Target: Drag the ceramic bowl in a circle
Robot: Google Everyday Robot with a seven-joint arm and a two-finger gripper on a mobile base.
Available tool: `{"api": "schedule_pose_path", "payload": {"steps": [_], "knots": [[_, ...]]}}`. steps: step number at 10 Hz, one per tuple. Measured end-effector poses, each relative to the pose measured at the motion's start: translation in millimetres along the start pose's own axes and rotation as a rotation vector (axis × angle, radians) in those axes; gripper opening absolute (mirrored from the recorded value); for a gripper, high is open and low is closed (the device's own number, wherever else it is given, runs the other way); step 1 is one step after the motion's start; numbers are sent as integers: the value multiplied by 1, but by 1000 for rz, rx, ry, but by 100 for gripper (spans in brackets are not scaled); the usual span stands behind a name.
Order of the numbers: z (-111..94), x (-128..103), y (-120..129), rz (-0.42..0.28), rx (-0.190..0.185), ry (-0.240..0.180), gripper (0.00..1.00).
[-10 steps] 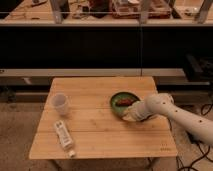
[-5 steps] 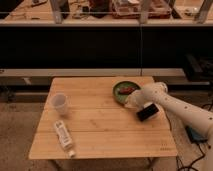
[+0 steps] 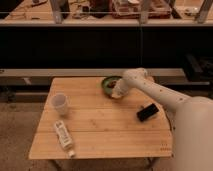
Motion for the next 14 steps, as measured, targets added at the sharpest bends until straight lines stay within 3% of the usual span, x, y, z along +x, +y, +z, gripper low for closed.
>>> {"api": "schedule_pose_path", "payload": {"steps": [4, 6, 8, 10, 12, 14], "knots": [[30, -76, 33, -76, -107, -29, 7], [28, -103, 62, -110, -153, -67, 7], [20, -116, 95, -145, -184, -95, 7], [8, -109, 130, -168, -213, -109, 7], [-5, -82, 161, -166, -237, -93, 7], [-16, -48, 184, -105, -250, -70, 7]]}}
